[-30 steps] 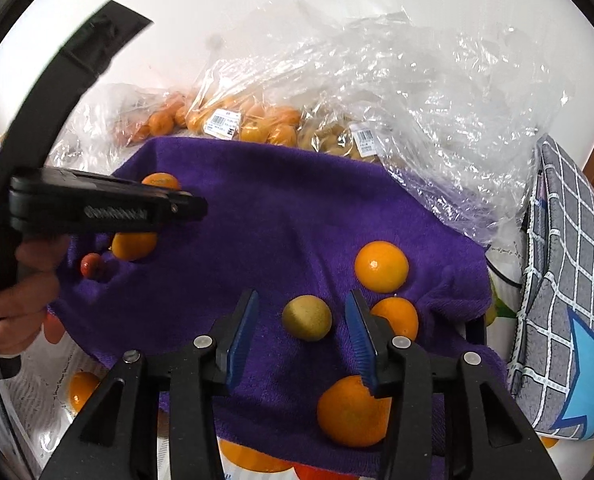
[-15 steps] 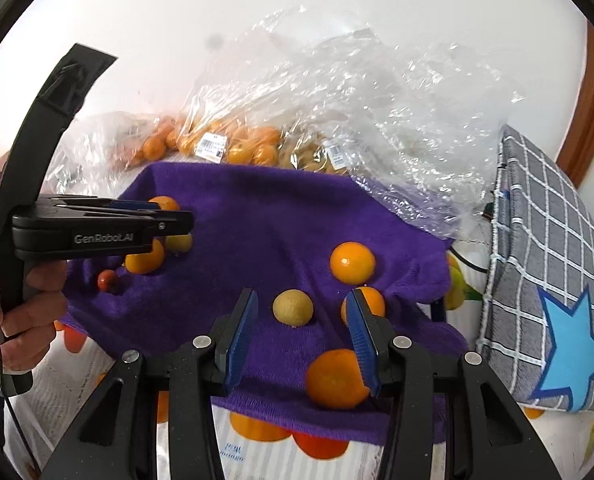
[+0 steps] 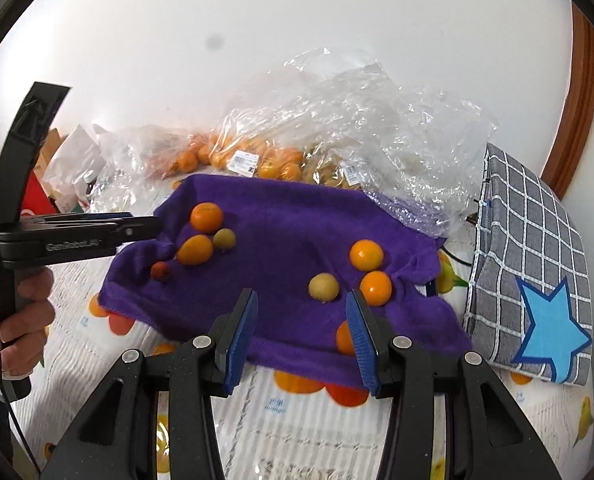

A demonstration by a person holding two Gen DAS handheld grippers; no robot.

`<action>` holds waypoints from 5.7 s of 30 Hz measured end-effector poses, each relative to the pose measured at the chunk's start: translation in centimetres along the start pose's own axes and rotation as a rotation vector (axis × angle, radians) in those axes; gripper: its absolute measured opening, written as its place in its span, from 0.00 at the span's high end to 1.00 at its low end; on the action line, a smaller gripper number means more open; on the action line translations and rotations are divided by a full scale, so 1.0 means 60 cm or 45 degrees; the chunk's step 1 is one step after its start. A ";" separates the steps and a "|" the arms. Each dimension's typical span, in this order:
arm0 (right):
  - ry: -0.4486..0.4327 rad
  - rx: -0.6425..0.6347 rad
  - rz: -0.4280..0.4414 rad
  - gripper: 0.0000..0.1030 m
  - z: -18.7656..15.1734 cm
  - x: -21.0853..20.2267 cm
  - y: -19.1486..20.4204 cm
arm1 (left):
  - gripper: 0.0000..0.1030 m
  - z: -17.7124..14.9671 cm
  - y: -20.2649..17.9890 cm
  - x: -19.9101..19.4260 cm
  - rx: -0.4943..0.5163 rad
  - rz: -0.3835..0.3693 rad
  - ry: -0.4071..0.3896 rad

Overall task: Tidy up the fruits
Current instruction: 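Open both tools to release the fruits onto the purple towel, then grasp an orange beside the towel with the right tool while the left tool approaches another, then grasp a second orange with the left tool while the right tool holds its orange, then carry both oranges with both tools over the purple towel, then open both tools to drop the oranges onto the purple towel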

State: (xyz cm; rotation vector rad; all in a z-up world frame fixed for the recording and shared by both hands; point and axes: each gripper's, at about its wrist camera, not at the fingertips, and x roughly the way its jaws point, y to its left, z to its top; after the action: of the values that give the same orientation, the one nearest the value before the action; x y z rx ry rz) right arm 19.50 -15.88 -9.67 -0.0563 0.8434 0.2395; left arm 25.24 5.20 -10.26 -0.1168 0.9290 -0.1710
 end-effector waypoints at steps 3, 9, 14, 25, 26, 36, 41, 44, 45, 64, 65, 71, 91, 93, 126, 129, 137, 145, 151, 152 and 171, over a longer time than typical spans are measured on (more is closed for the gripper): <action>0.024 0.001 0.008 0.55 -0.018 0.004 0.009 | 0.53 -0.024 0.022 -0.019 -0.031 0.009 -0.015; 0.115 0.032 0.098 0.58 -0.058 0.032 0.034 | 0.53 -0.090 0.069 -0.035 -0.078 0.027 -0.005; 0.149 0.044 0.213 0.58 -0.076 0.055 0.067 | 0.53 -0.140 0.090 -0.036 -0.081 0.040 0.028; 0.211 0.167 0.279 0.57 -0.074 0.113 0.080 | 0.53 -0.186 0.134 -0.049 -0.169 0.012 0.026; 0.220 0.186 0.295 0.58 -0.073 0.117 0.076 | 0.53 -0.188 0.137 -0.048 -0.184 0.003 0.028; 0.186 0.110 0.212 0.59 -0.085 0.066 0.037 | 0.53 -0.186 0.104 -0.029 -0.167 -0.054 0.033; 0.235 0.117 0.134 0.59 -0.120 0.045 -0.016 | 0.53 -0.180 0.058 -0.013 -0.105 -0.109 0.046; 0.248 0.116 0.120 0.59 -0.139 0.042 -0.034 | 0.53 -0.172 0.031 -0.001 -0.089 -0.121 0.068; 0.236 0.124 0.132 0.59 -0.142 0.039 -0.036 | 0.53 -0.170 0.026 0.003 -0.086 -0.122 0.078; 0.194 0.128 0.139 0.59 -0.163 0.018 -0.066 | 0.51 -0.158 -0.080 0.045 0.071 -0.254 0.152; 0.190 0.137 0.134 0.59 -0.164 0.014 -0.072 | 0.52 -0.159 -0.086 0.050 0.077 -0.256 0.154; 0.181 0.184 0.100 0.59 -0.168 0.000 -0.103 | 0.60 -0.157 -0.115 0.067 0.095 -0.286 0.154; 0.109 0.192 0.073 0.59 -0.139 -0.033 -0.124 | 0.67 -0.134 -0.094 0.032 0.082 -0.226 0.082; 0.091 0.179 0.072 0.59 -0.126 -0.036 -0.120 | 0.67 -0.129 -0.074 0.018 0.058 -0.210 0.061; 0.198 0.057 0.192 0.59 -0.010 0.141 -0.026 | 0.67 -0.030 0.064 0.014 -0.160 -0.162 0.010; 0.215 0.047 0.187 0.59 -0.009 0.152 -0.022 | 0.67 -0.026 0.060 0.023 -0.146 -0.173 0.021; 0.244 0.040 0.185 0.58 -0.013 0.174 -0.017 | 0.67 -0.021 0.048 0.045 -0.112 -0.212 0.060; 0.205 0.034 0.188 0.53 -0.011 0.148 -0.025 | 0.67 -0.020 0.023 0.077 -0.083 -0.247 0.117; 0.140 0.041 0.162 0.52 -0.006 0.108 -0.038 | 0.67 -0.022 0.002 0.092 -0.063 -0.241 0.148; 0.133 0.043 0.157 0.52 -0.005 0.104 -0.039 | 0.67 -0.023 -0.004 0.095 -0.055 -0.236 0.155; 0.131 0.162 0.107 0.52 -0.027 0.083 -0.080 | 0.66 -0.031 -0.027 0.119 -0.016 -0.087 0.146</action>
State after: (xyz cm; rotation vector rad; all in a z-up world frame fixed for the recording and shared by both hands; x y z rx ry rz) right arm 22.64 -19.83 -14.67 0.0868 0.9629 0.2632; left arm 27.78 2.13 -16.70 -0.1516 1.0407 -0.2367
